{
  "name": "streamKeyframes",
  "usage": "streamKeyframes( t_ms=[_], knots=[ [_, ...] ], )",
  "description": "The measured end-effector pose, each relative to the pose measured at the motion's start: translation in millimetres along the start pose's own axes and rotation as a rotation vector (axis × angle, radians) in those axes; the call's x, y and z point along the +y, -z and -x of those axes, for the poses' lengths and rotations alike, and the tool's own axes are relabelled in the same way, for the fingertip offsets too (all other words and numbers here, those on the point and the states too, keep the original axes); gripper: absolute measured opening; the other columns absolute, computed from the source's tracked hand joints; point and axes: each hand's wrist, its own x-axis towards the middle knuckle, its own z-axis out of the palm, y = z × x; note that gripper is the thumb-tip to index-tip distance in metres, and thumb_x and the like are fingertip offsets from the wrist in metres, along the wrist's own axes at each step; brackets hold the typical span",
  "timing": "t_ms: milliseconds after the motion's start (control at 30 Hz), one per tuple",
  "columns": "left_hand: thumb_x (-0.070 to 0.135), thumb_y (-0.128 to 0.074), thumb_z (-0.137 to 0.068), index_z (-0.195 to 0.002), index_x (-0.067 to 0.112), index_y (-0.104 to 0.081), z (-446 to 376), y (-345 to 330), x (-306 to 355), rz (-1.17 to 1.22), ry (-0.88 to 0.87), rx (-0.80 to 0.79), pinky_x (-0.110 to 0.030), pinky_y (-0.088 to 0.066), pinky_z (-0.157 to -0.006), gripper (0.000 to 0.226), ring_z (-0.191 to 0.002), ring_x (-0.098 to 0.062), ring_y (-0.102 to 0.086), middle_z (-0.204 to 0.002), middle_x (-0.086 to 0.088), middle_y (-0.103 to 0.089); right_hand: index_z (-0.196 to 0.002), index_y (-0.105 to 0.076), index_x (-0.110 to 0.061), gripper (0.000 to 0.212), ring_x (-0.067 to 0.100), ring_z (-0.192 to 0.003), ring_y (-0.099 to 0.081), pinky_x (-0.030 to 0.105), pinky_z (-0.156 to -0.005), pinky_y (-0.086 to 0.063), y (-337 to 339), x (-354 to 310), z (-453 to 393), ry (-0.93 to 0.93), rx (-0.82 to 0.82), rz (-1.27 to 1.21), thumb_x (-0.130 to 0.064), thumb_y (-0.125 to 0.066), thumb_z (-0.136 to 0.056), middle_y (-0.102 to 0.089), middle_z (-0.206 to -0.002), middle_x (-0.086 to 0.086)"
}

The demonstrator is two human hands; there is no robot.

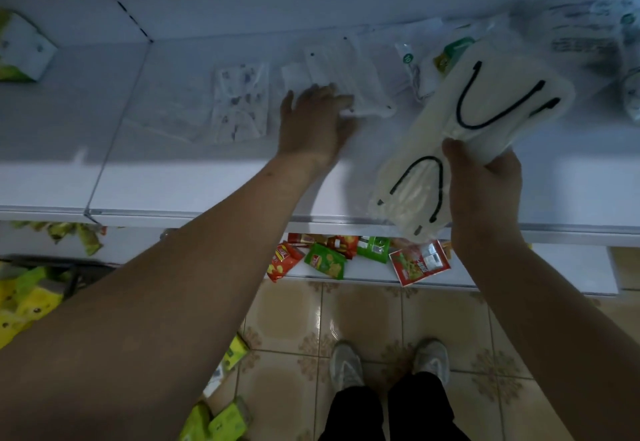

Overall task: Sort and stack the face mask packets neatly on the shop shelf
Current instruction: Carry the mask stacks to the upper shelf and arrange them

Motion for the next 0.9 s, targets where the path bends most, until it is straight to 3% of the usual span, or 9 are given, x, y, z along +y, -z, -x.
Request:
streamKeyframes(
  t_ms=[67, 167, 333, 467, 567, 667, 733, 833, 900],
  knots=[
    [0.049, -0.046, -0.095, -0.115, 0.016, -0.072, 0.0, 11.0, 0.6, 0.197, 0.042, 0.186, -0.033, -0.041, -0.101, 0.046, -0.113, -0.027, -0.063, -0.117, -0.012, -0.071, -0.095, -0.062, -0.028, 0.013, 0.008, -0.081, -0.064, 0.031, -0.074, -0.053, 5.3, -1.7, -0.5, 0.018, -0.013, 0.021, -0.019, -0.062, -0.085, -0.068, -0.086, -0.009],
    [0.046, -0.055, -0.085, -0.071, 0.018, -0.064, 10.0, 52.2, -7.7, 0.731, 0.189, 0.346, -0.03, -0.049, -0.072, 0.033, -0.071, -0.015, -0.06, -0.068, -0.008, -0.063, -0.095, -0.059, -0.031, 0.017, 0.001, -0.079, -0.063, 0.027, -0.073, -0.051, 12.3, -6.1, -2.8, 0.042, -0.003, 0.018, -0.017, -0.06, -0.086, -0.067, -0.086, -0.013],
    [0.011, -0.064, -0.091, -0.089, 0.016, -0.064, 39.3, 114.7, -6.7, 1.435, 0.262, 0.19, -0.036, -0.06, -0.076, 0.006, -0.084, -0.017, -0.07, -0.085, -0.001, -0.072, -0.089, -0.061, -0.028, 0.015, -0.002, -0.074, -0.061, 0.02, -0.07, -0.05, 15.8, -27.5, -10.2, 0.067, -0.014, -0.054, -0.014, -0.06, -0.085, -0.066, -0.077, -0.017],
    [0.011, -0.065, -0.093, -0.095, 0.012, -0.07, 63.0, 113.0, 19.1, 1.52, 0.286, -0.065, -0.036, -0.059, -0.081, 0.005, -0.085, -0.018, -0.071, -0.09, -0.003, -0.075, -0.094, -0.068, -0.015, 0.011, 0.01, -0.07, -0.063, 0.024, -0.063, -0.048, 12.5, -44.9, 0.8, -0.033, -0.218, -0.008, -0.015, -0.064, -0.083, -0.07, -0.075, 0.002],
    [0.018, -0.071, -0.09, -0.087, 0.006, -0.071, 85.7, 104.2, 36.4, 1.351, 0.322, -0.039, -0.031, -0.055, -0.067, 0.012, -0.074, -0.016, -0.066, -0.079, -0.004, -0.071, -0.096, -0.067, -0.004, 0.021, 0.012, -0.065, -0.066, 0.018, -0.057, -0.047, 16.2, -59.8, 30.6, -0.229, -0.379, -0.035, -0.022, -0.057, -0.097, -0.071, -0.067, 0.011],
    [0.025, -0.073, -0.086, -0.068, 0.003, -0.057, 114.7, 107.9, 51.2, 1.095, 0.289, 0.063, -0.025, -0.034, -0.057, 0.033, -0.06, -0.01, -0.044, -0.062, 0.002, -0.049, -0.118, -0.066, -0.015, 0.042, 0.02, -0.1, -0.072, 0.033, -0.087, -0.057, 24.5, -76.6, 68.0, -0.435, -0.551, -0.333, -0.047, -0.045, -0.1, -0.076, -0.105, 0.005],
    [0.028, -0.073, -0.087, -0.064, 0.012, -0.053, 136.1, 122.5, 63.0, 1.021, 0.347, 0.062, -0.023, -0.033, -0.056, 0.034, -0.06, -0.008, -0.043, -0.066, 0.004, -0.047, -0.118, -0.067, -0.016, 0.043, 0.021, -0.106, -0.07, 0.041, -0.099, -0.052, 31.0, -85.4, 92.4, -0.422, -0.62, -0.231, -0.049, -0.051, -0.096, -0.074, -0.112, 0.007],
    [0.041, -0.075, -0.085, -0.092, 0.026, -0.066, 168.6, 151.3, 67.8, 1.171, 0.59, 0.038, -0.021, -0.052, -0.067, 0.018, -0.077, -0.006, -0.065, -0.091, 0.008, -0.066, -0.11, -0.07, -0.02, 0.023, 0.021, -0.098, -0.072, 0.049, -0.096, -0.054, 38.2, -100.8, 129.1, -0.283, -0.682, 0.106, -0.031, -0.071, -0.09, -0.076, -0.104, 0.002],
    [0.061, -0.074, -0.079, -0.125, 0.024, -0.061, 187.5, 175.3, 61.5, 1.412, 0.734, -0.12, -0.038, -0.059, -0.085, 0.06, -0.097, -0.017, -0.072, -0.112, 0.001, -0.071, -0.102, -0.071, -0.025, 0.015, 0.017, -0.091, -0.074, 0.048, -0.092, -0.057, 39.6, -119.4, 152.1, -0.296, -0.696, 0.159, -0.026, -0.073, -0.088, -0.077, -0.097, -0.002]
  ],
)
